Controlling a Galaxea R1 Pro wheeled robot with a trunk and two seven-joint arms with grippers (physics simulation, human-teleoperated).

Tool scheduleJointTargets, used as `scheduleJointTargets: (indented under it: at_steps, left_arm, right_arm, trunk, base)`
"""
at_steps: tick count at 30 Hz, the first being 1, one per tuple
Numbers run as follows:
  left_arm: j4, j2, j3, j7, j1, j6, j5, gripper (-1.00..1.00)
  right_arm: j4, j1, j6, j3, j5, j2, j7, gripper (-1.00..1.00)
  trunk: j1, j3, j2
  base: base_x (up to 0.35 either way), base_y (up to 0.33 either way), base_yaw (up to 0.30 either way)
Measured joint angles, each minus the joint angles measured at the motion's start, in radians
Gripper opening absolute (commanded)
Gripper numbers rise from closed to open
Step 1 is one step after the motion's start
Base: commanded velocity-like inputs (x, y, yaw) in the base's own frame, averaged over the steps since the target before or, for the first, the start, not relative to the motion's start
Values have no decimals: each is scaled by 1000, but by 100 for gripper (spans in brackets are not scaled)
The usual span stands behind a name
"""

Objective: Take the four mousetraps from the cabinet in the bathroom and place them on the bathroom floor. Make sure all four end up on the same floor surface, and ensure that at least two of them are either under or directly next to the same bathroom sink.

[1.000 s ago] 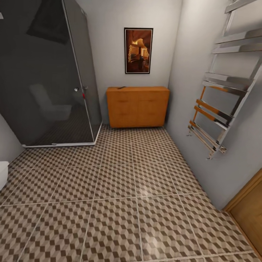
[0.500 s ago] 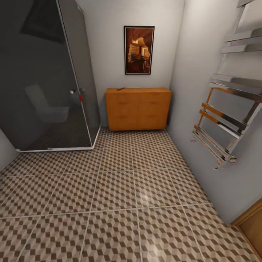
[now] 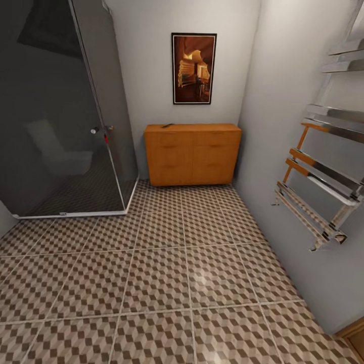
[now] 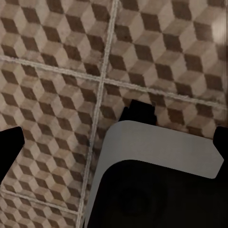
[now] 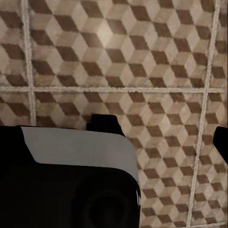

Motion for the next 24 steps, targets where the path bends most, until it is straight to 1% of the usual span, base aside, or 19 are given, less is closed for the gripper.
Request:
scheduleJointTargets:
  at_steps: [24]
  left_arm:
    - [0,0,0,0,0,0,0,100]
  right_arm:
    - [1,0,1,0,-1,-1,0,100]
  trunk:
    - [0,0,0]
  base:
    - [333,-8,0]
